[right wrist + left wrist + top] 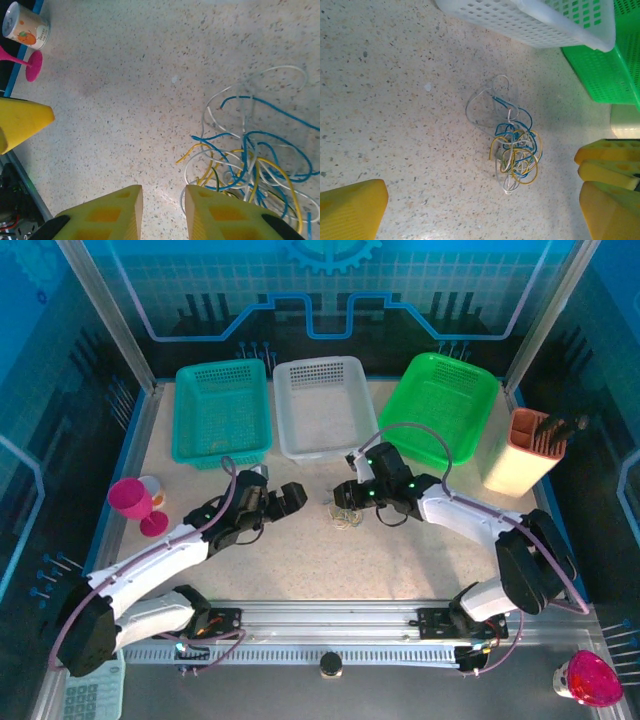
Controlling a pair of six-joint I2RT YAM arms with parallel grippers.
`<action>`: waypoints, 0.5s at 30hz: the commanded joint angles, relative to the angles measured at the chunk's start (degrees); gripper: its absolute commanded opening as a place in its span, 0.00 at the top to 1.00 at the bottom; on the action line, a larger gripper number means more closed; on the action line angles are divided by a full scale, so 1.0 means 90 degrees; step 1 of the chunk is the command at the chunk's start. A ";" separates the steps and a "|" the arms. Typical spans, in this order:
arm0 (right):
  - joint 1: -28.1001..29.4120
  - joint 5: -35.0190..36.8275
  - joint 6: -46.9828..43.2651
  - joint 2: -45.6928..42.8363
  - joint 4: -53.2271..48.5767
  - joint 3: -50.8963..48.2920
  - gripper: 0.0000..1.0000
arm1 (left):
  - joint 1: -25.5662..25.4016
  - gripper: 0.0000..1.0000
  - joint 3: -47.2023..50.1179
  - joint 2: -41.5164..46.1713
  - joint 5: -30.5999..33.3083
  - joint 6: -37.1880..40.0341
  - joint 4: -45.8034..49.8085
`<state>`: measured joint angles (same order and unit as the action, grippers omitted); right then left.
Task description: Untangle the cables
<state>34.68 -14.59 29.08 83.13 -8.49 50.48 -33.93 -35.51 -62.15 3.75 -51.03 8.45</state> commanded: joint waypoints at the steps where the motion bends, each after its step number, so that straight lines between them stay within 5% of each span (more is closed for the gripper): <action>1: -0.0109 0.0306 -0.0175 -0.0064 -0.0327 0.0026 0.71 | -0.0082 0.01 -0.0206 -0.0162 -0.0062 -0.0233 -0.0181; 7: -0.0221 0.0458 -0.0136 0.0066 -0.0336 -0.0184 0.70 | -0.0195 0.06 -0.0621 -0.0798 0.0046 0.0056 -0.0003; 15: -0.0341 0.0546 -0.0091 -0.0053 -0.0263 -0.0538 0.68 | -0.0449 0.33 -0.1988 -0.2552 0.0325 0.0959 0.0349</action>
<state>32.42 -10.66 28.42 83.24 -10.04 47.07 -37.08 -49.71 -81.32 5.32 -46.46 10.02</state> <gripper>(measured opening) 0.314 0.680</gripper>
